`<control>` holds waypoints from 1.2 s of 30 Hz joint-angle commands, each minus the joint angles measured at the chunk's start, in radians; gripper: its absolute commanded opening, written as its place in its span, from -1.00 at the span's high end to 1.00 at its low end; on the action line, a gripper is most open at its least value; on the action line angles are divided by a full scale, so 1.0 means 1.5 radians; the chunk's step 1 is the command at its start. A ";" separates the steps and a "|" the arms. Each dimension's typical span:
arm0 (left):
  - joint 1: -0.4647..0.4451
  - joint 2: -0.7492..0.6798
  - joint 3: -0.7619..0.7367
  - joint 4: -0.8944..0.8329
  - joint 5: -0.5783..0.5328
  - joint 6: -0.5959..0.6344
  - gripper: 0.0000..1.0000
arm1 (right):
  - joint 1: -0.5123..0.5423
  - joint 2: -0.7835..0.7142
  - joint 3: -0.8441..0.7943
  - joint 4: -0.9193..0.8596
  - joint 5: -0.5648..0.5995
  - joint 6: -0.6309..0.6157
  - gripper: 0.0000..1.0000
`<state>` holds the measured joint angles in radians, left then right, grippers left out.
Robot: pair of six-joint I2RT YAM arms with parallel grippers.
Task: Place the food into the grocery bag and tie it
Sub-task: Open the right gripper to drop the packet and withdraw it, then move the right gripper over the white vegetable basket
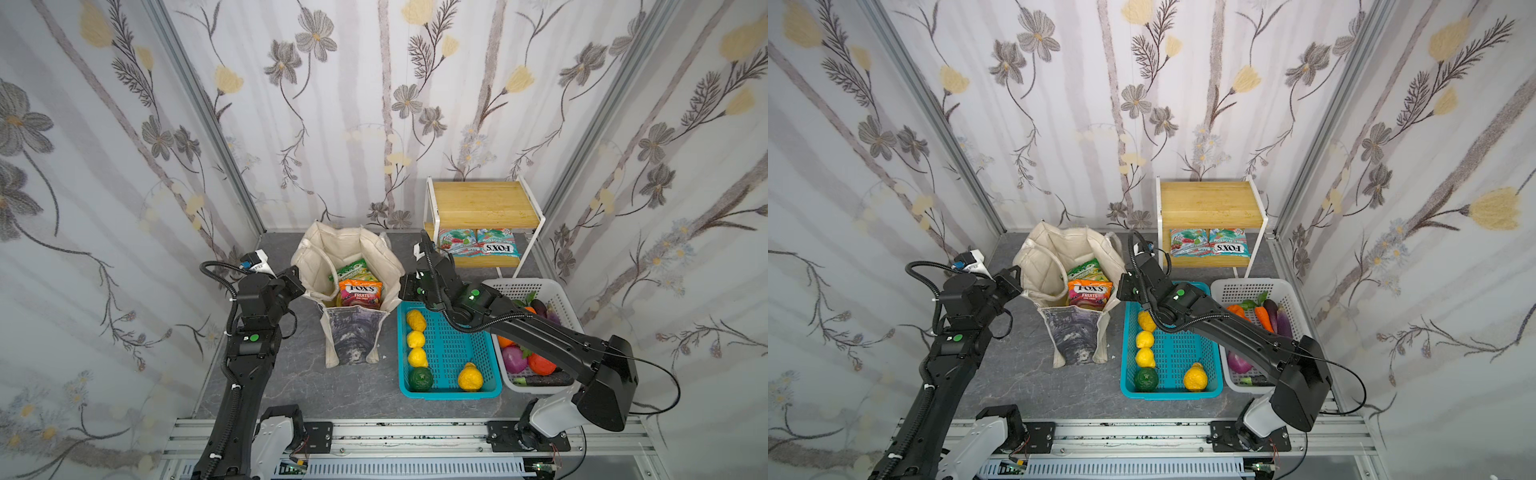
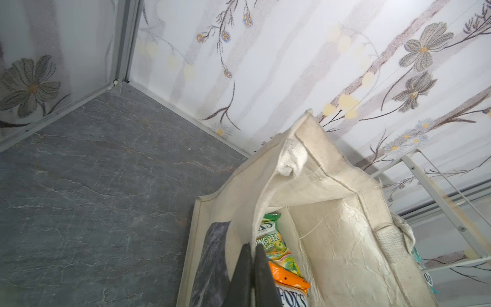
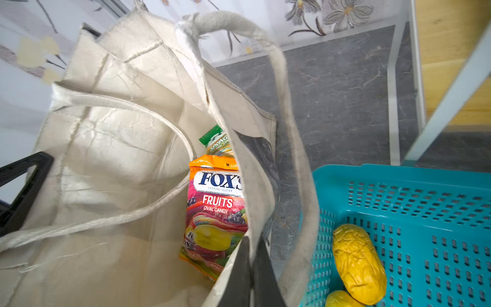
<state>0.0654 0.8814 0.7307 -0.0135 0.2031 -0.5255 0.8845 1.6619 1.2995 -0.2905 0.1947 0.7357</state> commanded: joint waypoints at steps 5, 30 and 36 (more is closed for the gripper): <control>0.001 0.010 -0.009 0.026 0.013 0.026 1.00 | 0.004 -0.040 -0.024 0.056 0.017 0.021 1.00; 0.016 0.010 -0.031 0.038 0.052 0.008 1.00 | -0.035 -0.523 -0.238 -0.202 0.418 0.249 -0.99; 0.015 0.005 -0.034 0.039 0.051 0.008 1.00 | -0.094 -0.762 -0.422 -0.115 0.471 0.220 -0.99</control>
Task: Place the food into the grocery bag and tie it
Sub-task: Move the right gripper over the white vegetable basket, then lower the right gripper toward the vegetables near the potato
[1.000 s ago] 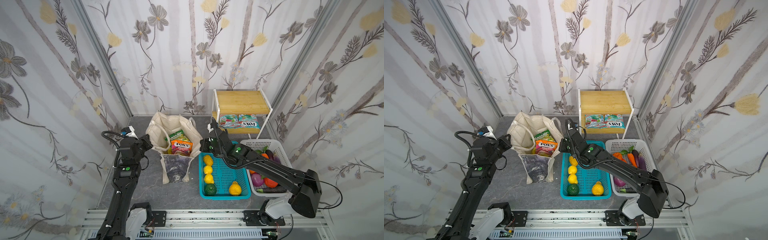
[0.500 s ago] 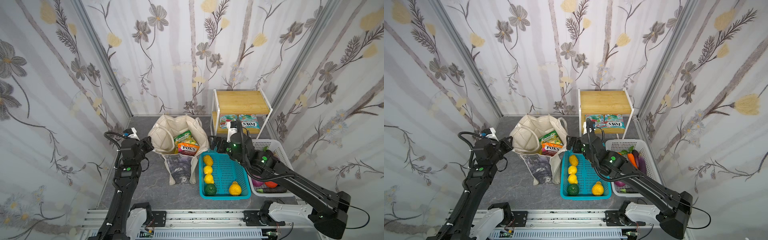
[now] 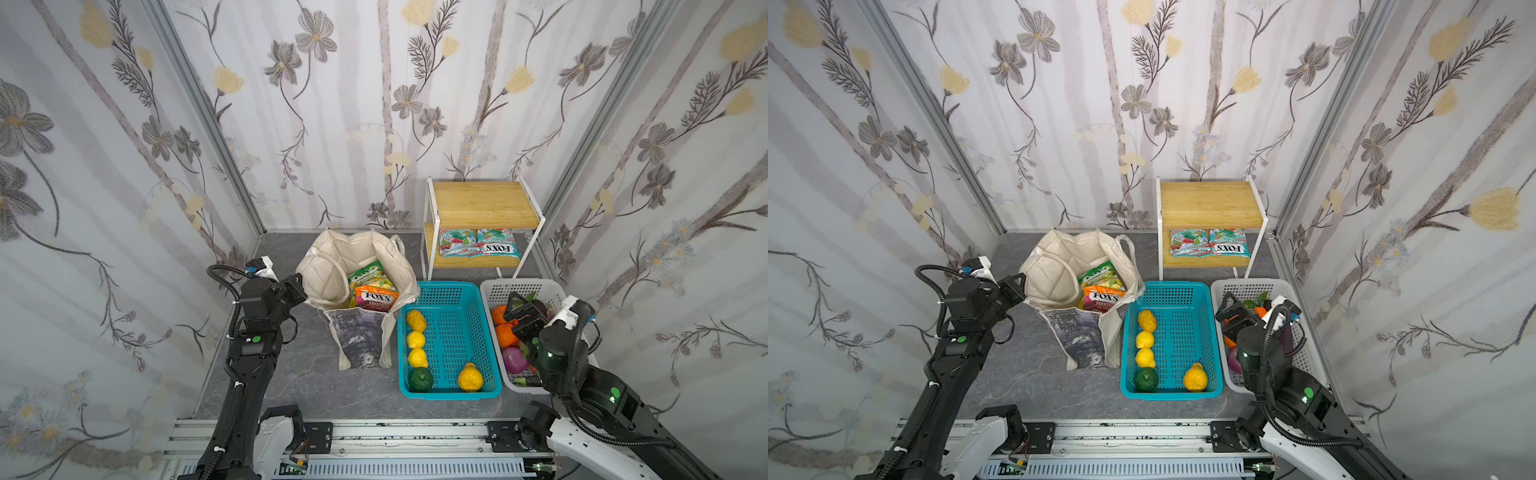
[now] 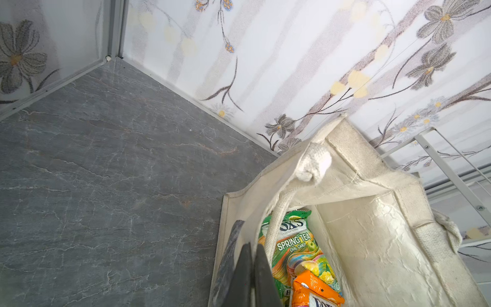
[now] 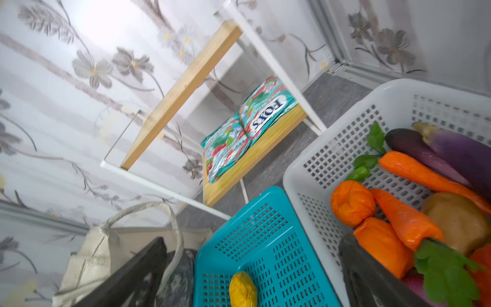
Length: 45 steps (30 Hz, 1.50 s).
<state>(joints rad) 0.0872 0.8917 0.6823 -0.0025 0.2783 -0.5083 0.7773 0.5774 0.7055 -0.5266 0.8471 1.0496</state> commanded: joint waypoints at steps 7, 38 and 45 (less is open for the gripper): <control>0.001 0.004 -0.003 0.035 0.008 -0.011 1.00 | -0.112 -0.027 0.014 -0.063 -0.063 -0.040 -0.99; 0.001 -0.007 -0.005 0.035 0.011 -0.011 1.00 | -0.658 0.107 -0.156 0.113 -0.645 -0.139 -0.73; 0.001 -0.009 -0.005 0.035 0.013 -0.009 1.00 | -0.658 0.146 -0.193 0.167 -0.654 -0.118 -0.60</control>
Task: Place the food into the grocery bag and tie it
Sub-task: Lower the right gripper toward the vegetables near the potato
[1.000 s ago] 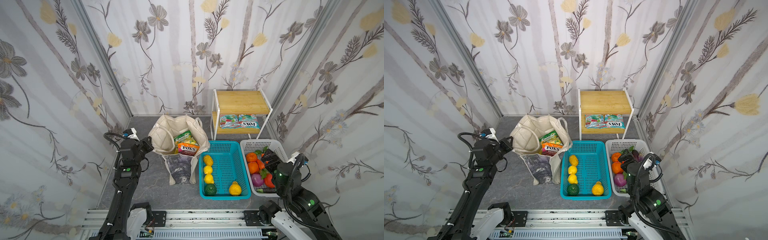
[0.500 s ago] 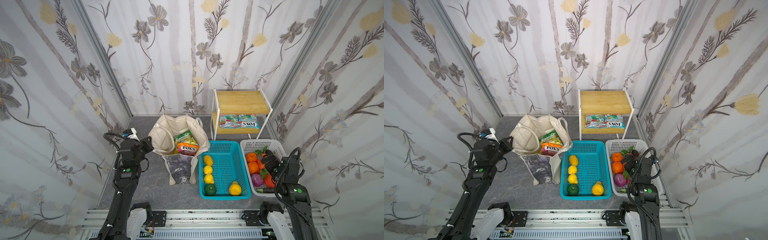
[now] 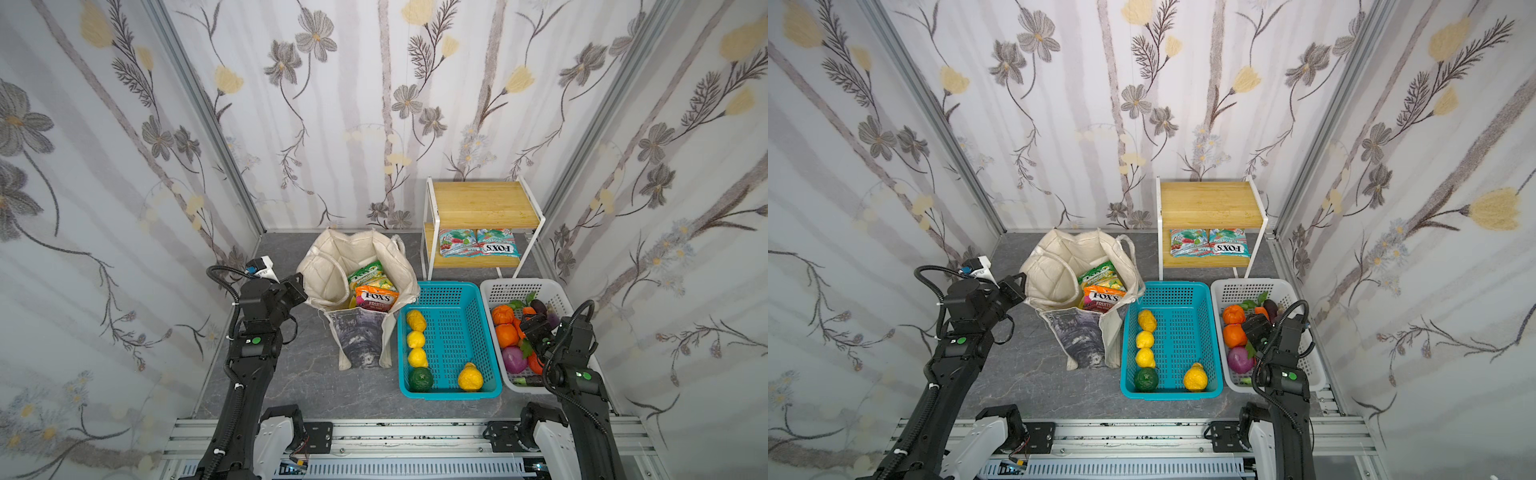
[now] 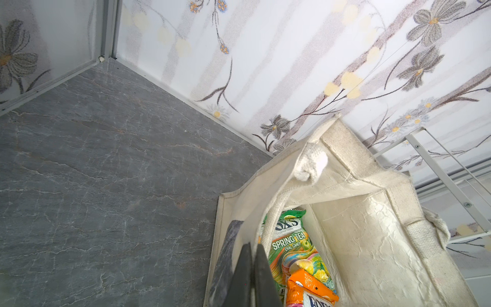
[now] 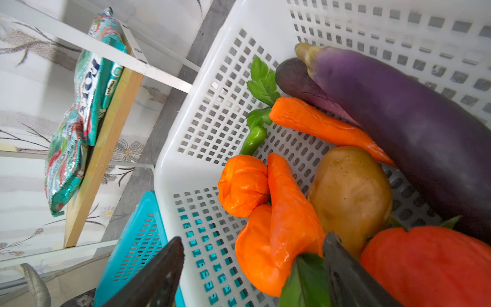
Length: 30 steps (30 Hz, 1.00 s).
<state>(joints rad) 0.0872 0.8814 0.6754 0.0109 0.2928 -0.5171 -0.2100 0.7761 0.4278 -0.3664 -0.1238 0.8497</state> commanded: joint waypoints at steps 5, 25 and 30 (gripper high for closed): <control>0.001 -0.005 -0.001 0.026 0.004 -0.002 1.00 | 0.000 0.035 -0.019 0.083 0.006 0.012 -0.53; 0.003 -0.006 0.000 0.026 0.004 -0.003 1.00 | -0.001 0.133 -0.045 0.155 0.012 0.009 -0.49; 0.003 -0.006 0.000 0.026 0.004 -0.003 1.00 | -0.003 0.150 -0.048 0.162 0.018 0.012 -0.32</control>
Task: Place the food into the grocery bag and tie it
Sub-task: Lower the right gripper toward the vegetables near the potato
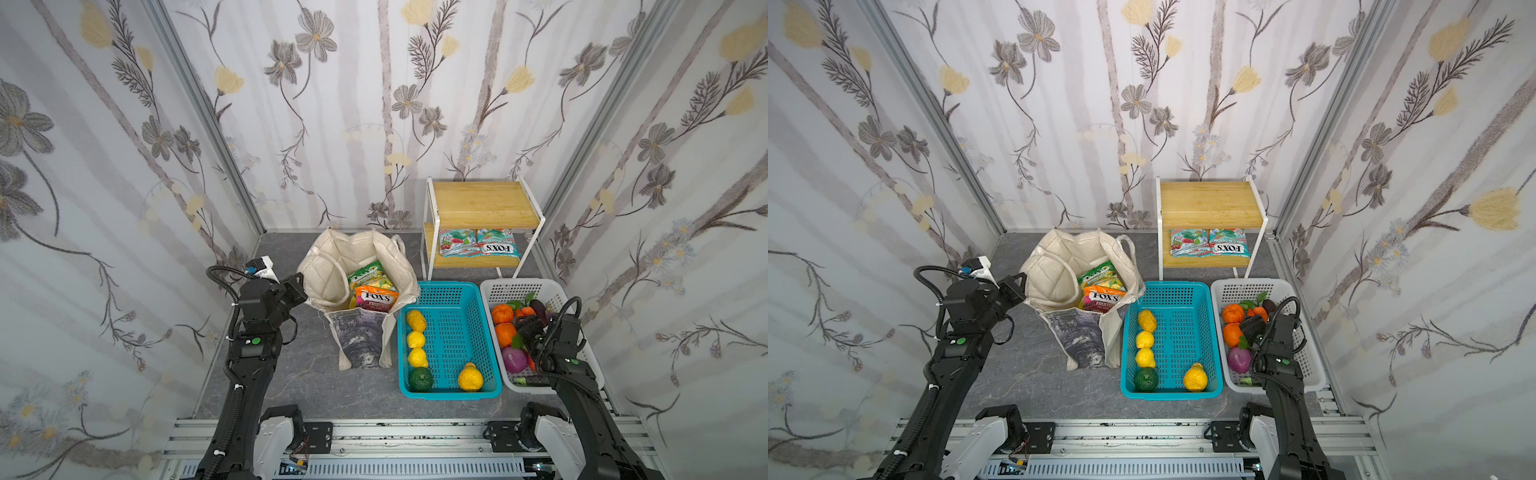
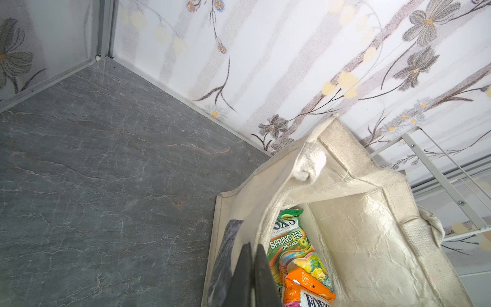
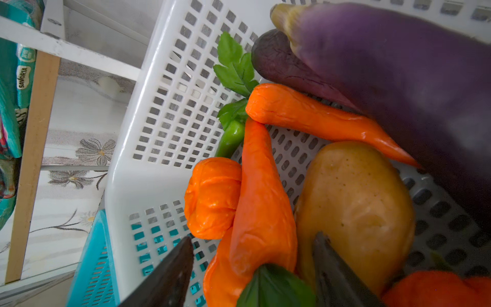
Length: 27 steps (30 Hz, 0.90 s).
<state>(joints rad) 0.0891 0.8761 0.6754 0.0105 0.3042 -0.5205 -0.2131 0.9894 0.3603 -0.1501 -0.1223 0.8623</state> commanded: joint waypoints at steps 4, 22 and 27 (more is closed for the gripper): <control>0.003 -0.003 0.000 0.027 -0.004 0.000 1.00 | -0.004 0.013 -0.009 0.025 0.019 0.006 -0.13; 0.004 0.000 0.001 0.027 -0.002 -0.003 1.00 | -0.005 -0.115 0.060 -0.059 0.114 -0.123 -0.71; 0.003 -0.002 0.000 0.027 -0.004 -0.004 1.00 | -0.003 -0.025 0.108 -0.032 0.107 -0.206 -0.99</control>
<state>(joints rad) 0.0917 0.8764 0.6754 0.0105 0.3077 -0.5232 -0.2218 0.9009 0.4892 -0.2489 0.0257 0.6586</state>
